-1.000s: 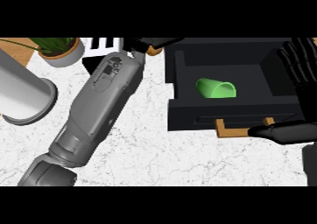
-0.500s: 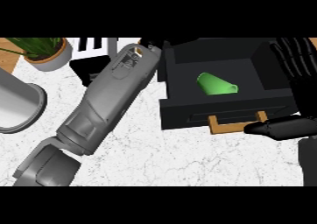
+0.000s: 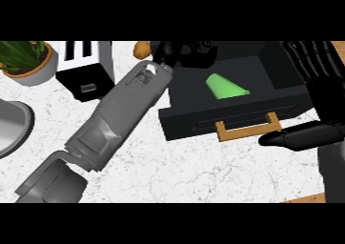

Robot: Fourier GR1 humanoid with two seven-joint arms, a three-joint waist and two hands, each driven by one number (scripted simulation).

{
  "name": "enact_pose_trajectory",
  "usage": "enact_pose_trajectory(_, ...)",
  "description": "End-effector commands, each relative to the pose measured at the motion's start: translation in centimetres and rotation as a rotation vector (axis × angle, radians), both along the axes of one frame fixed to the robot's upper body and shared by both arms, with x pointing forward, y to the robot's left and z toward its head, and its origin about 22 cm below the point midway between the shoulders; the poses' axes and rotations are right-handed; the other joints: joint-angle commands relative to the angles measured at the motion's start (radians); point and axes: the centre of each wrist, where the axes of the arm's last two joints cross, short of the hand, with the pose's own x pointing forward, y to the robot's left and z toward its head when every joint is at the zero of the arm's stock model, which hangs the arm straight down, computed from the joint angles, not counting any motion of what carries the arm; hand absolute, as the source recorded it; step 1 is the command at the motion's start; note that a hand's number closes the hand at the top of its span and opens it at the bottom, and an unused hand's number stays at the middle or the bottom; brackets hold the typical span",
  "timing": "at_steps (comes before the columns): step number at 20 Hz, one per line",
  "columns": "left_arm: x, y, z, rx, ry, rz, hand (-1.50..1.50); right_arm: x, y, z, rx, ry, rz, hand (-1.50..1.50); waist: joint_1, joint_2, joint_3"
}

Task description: Pick up the cup, place it into the drawer and close the drawer

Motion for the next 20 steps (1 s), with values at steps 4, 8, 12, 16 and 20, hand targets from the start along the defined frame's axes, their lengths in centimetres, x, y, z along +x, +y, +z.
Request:
enact_pose_trajectory(4, -0.5, 0.7, -2.0, -0.104, -0.009, -0.010, -1.50, 0.6, 2.4, 1.1, 0.009, -0.004, 0.152, -1.50, -0.033, 0.014, -0.002)
enact_pose_trajectory(8, -0.5, 0.1, -0.3, -0.269, -0.032, -0.041, -1.50, 0.5, 3.3, 0.4, -0.008, -0.002, 0.365, 1.50, -0.037, 0.010, -0.002)
enact_pose_trajectory(12, -0.6, -0.5, 1.0, -0.392, -0.118, -0.045, -1.50, -0.1, 4.5, -1.3, -0.080, 0.089, 0.554, 1.50, -0.032, 0.001, -0.002)
enact_pose_trajectory(16, -0.5, 0.2, 0.0, -0.434, -0.127, 0.010, -1.50, -0.5, 5.3, -0.6, -0.385, 0.185, 0.574, 1.50, 0.031, -0.014, -0.005)
enact_pose_trajectory(20, -0.2, 0.5, -0.2, -0.452, -0.119, 0.054, -1.50, -1.9, 3.9, -2.0, -0.554, 0.234, 0.485, -1.50, 0.067, -0.021, -0.003)
